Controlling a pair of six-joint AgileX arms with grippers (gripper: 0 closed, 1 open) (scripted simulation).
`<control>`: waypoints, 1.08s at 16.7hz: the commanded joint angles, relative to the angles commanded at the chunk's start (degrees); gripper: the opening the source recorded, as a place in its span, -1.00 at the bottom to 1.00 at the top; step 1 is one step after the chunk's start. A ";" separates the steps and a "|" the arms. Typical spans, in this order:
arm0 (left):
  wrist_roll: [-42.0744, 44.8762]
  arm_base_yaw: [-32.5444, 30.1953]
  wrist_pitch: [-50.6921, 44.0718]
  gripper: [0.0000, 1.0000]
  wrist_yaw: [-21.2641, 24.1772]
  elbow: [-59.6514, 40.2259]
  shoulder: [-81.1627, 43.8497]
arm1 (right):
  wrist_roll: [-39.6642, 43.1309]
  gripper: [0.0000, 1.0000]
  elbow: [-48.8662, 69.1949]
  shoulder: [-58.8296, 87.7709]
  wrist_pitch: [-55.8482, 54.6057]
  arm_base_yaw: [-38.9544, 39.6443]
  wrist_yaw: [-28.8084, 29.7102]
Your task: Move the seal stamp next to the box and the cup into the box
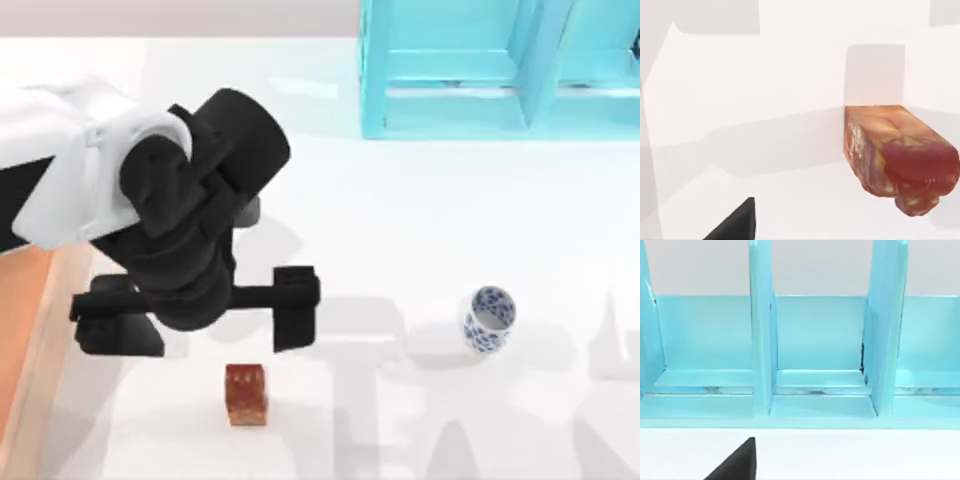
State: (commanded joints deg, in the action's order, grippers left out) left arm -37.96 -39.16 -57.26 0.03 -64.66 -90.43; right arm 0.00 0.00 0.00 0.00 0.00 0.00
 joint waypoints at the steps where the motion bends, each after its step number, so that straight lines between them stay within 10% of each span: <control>1: -0.97 -1.03 -1.49 1.00 -0.01 -1.69 -2.35 | 0.00 1.00 0.00 0.00 0.00 0.00 0.00; 18: -3.07 -3.20 7.35 1.00 -0.01 1.90 -12.38 | 0.00 1.00 0.00 0.00 0.00 0.00 0.00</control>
State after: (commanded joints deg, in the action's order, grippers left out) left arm -41.02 -42.37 -49.91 0.02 -62.75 -102.81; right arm 0.00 0.00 0.00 0.00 0.00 0.00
